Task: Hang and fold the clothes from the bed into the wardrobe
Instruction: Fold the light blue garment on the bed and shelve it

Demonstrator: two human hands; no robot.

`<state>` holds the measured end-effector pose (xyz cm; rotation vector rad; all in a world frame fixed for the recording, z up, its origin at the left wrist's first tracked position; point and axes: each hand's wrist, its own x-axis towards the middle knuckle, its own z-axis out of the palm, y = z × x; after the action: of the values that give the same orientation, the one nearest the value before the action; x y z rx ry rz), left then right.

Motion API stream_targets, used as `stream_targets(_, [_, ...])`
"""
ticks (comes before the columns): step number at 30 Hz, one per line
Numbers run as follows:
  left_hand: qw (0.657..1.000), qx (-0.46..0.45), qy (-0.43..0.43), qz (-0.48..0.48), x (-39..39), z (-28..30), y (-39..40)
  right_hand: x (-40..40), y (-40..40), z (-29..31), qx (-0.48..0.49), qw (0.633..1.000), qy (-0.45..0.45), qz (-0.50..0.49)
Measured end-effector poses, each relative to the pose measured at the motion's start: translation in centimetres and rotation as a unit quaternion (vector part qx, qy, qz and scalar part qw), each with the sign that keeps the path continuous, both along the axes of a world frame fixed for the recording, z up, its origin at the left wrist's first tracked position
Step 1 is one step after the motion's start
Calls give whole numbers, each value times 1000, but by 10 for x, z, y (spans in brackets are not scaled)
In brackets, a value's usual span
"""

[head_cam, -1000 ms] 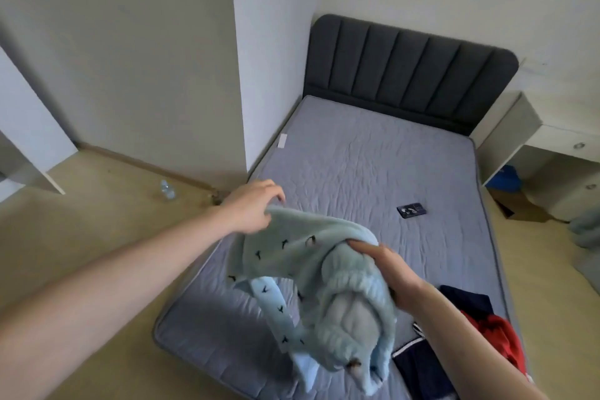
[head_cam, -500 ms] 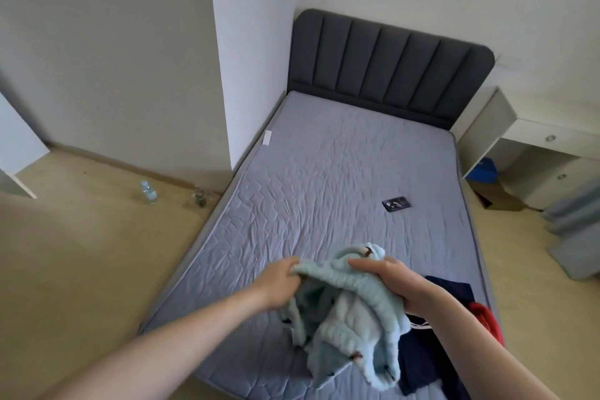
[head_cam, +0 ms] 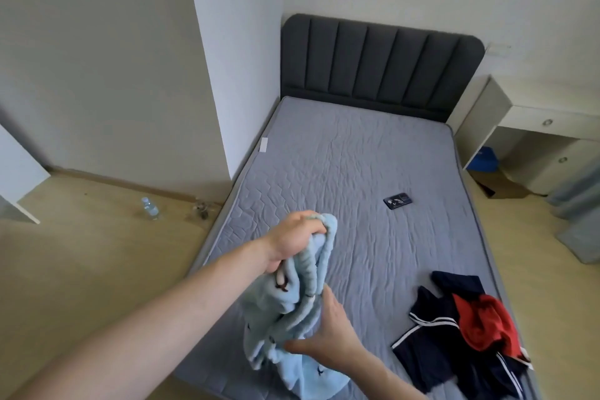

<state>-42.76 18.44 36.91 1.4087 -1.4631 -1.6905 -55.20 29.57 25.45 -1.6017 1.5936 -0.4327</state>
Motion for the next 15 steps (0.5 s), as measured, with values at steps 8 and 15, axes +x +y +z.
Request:
stream_targets(8, [987,77,94,107,34,7,-9,-4,4,-31,70,995,-21,-75])
stream_targets(15, [992,-12,80,94,53,20,-18,31,-15,-9,-37,995,-61,-65])
